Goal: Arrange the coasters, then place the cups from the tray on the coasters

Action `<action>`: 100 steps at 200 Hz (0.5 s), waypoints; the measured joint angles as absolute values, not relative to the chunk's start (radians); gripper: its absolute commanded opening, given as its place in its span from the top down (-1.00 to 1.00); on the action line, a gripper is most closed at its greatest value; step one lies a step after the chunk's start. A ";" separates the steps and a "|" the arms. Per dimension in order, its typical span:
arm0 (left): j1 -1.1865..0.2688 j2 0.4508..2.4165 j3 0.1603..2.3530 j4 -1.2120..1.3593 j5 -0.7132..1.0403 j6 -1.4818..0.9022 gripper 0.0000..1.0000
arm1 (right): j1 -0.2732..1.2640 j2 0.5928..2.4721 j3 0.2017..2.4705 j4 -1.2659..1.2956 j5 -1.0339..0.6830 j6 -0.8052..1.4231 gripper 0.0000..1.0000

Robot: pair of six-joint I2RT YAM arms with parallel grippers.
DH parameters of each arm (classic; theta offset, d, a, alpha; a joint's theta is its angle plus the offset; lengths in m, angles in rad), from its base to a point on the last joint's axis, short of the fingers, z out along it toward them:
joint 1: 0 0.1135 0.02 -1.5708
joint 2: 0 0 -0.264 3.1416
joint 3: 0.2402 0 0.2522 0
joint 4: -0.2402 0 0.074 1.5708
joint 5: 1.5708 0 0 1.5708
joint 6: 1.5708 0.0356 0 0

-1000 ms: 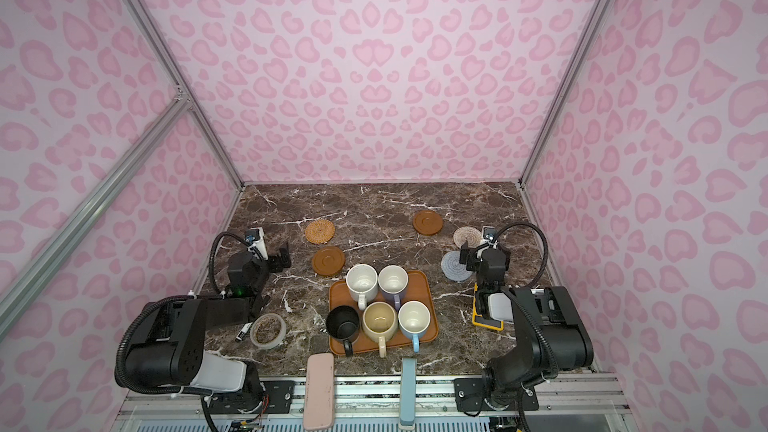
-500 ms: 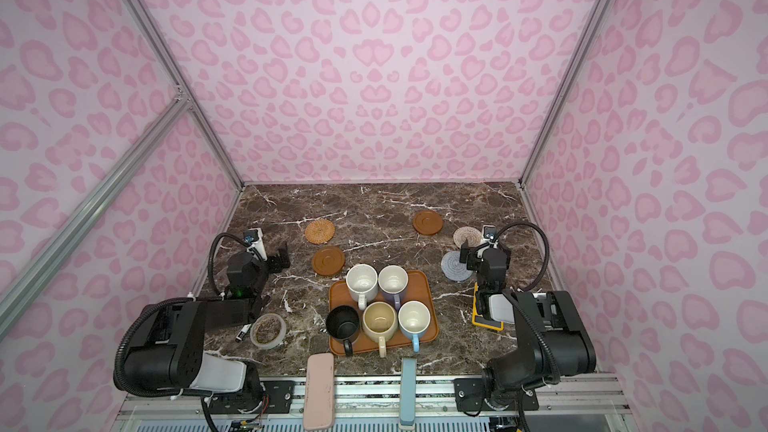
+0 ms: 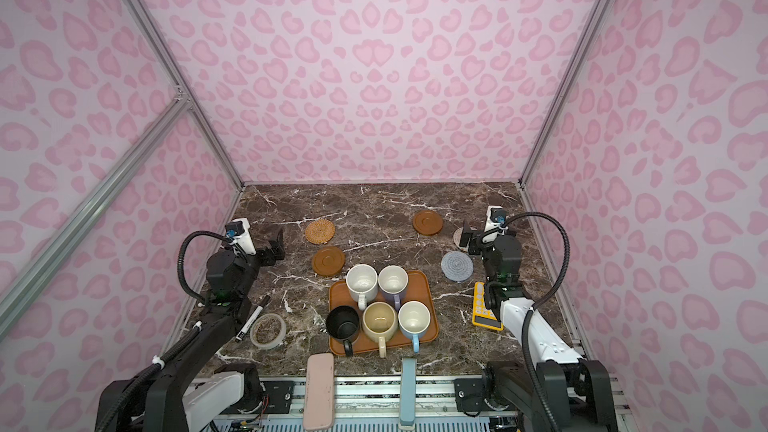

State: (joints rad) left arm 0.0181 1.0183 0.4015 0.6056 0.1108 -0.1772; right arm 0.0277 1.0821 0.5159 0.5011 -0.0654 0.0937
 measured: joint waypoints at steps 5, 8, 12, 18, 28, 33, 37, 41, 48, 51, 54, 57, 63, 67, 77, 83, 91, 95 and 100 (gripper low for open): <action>0.017 0.998 0.410 0.591 0.118 -0.205 -0.94 | 0.028 1.065 0.526 0.482 -0.075 0.114 -0.99; 0.016 0.989 0.414 0.584 0.121 -0.218 -0.94 | 0.028 1.057 0.532 0.472 -0.080 0.125 -0.99; 0.013 0.975 0.421 0.573 0.127 -0.241 -0.94 | 0.028 1.046 0.541 0.458 -0.085 0.144 -0.99; 0.012 0.959 0.430 0.562 0.133 -0.273 -0.94 | 0.028 1.033 0.556 0.434 -0.093 0.174 -0.99; 0.012 0.934 0.450 0.534 0.134 -0.336 -0.94 | 0.028 1.014 0.579 0.384 -0.107 0.229 -0.99; 0.012 0.926 0.461 0.516 0.134 -0.367 -0.94 | 0.028 1.005 0.589 0.360 -0.112 0.253 -0.99; 0.013 0.919 0.472 0.498 0.134 -0.393 -0.94 | 0.028 0.997 0.598 0.340 -0.121 0.274 -0.99; 0.013 0.915 0.487 0.475 0.134 -0.421 -0.94 | 0.027 0.990 0.605 0.319 -0.133 0.290 -0.99; 0.013 0.908 0.515 0.429 0.134 -0.465 -0.93 | 0.026 0.977 0.611 0.293 -0.151 0.311 -1.00; 0.013 0.907 0.526 0.413 0.133 -0.482 -0.93 | 0.026 0.972 0.611 0.287 -0.159 0.319 -1.00; 0.013 0.905 0.537 0.397 0.131 -0.498 -0.94 | 0.026 0.967 0.611 0.282 -0.168 0.330 -0.99; 0.013 0.904 0.548 0.384 0.131 -0.514 -0.94 | 0.026 0.963 0.611 0.277 -0.176 0.337 -0.99; 0.013 0.902 0.561 0.366 0.131 -0.534 -0.94 | 0.026 0.959 0.611 0.268 -0.196 0.356 -0.99; 0.013 0.901 0.567 0.356 0.131 -0.548 -0.93 | 0.026 0.959 0.611 0.261 -0.209 0.364 -1.00; 0.013 0.903 0.577 0.333 0.138 -0.576 -0.93 | 0.030 0.967 0.623 0.231 -0.244 0.381 -0.99; 0.013 0.908 0.583 0.316 0.149 -0.590 -0.94 | 0.035 0.976 0.635 0.215 -0.260 0.385 -0.99; 0.012 0.920 0.595 0.292 0.161 -0.606 -0.94 | 0.051 0.993 0.658 0.194 -0.281 0.385 -0.99; 0.009 0.928 0.603 0.278 0.162 -0.610 -0.94 | 0.062 1.002 0.672 0.182 -0.289 0.385 -0.99; 0.006 0.939 0.616 0.260 0.166 -0.617 -0.94 | 0.077 1.015 0.690 0.167 -0.292 0.383 -0.99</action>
